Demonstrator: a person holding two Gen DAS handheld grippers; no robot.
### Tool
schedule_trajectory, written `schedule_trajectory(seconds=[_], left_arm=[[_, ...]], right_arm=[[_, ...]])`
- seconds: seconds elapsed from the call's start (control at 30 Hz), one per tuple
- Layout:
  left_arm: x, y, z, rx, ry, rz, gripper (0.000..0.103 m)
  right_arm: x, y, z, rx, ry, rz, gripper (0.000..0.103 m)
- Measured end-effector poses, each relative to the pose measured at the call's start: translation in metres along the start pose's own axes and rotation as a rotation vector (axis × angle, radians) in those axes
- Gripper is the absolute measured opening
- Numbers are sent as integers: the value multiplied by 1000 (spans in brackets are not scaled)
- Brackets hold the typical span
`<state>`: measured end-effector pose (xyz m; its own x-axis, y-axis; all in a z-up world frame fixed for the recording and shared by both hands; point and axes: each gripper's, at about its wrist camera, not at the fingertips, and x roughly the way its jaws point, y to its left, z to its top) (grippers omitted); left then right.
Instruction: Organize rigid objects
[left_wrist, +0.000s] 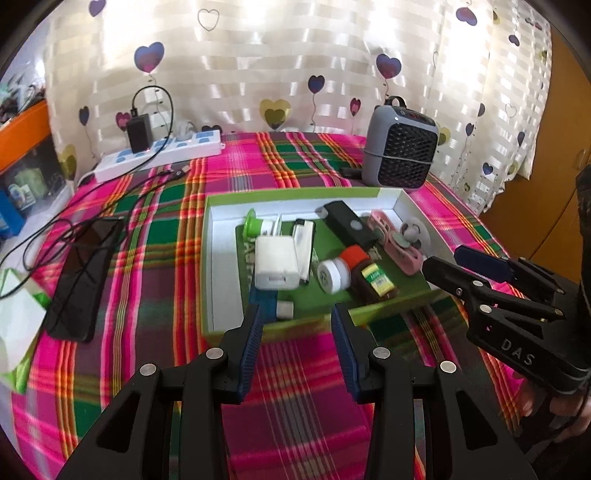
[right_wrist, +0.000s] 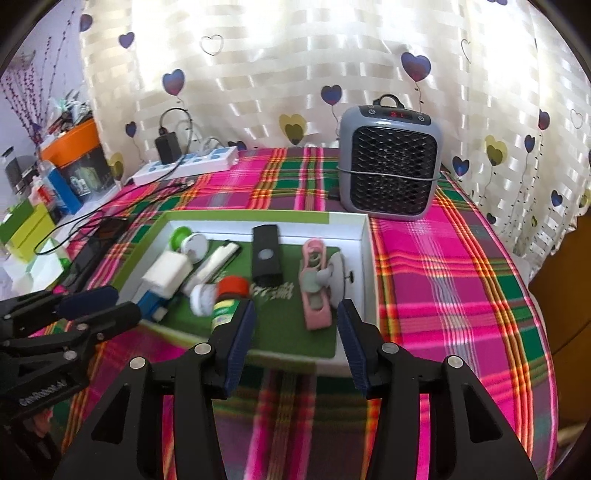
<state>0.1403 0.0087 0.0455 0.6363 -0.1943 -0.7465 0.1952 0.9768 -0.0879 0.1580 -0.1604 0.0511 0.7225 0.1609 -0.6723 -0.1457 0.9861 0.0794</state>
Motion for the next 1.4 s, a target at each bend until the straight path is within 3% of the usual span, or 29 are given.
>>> schedule_trajectory(seconds=[0.17, 0.7, 1.4], left_arm=[[-8, -5, -15, -5, 9, 11, 38], [-8, -11, -62, -22, 88, 71, 38], [-9, -22, -78, -47, 82, 133, 38]], right_arm=[[-14, 9, -12, -7, -6, 14, 48], [-18, 17, -59, -15, 97, -38, 48], [-22, 8, -83, 30, 139, -91, 52]])
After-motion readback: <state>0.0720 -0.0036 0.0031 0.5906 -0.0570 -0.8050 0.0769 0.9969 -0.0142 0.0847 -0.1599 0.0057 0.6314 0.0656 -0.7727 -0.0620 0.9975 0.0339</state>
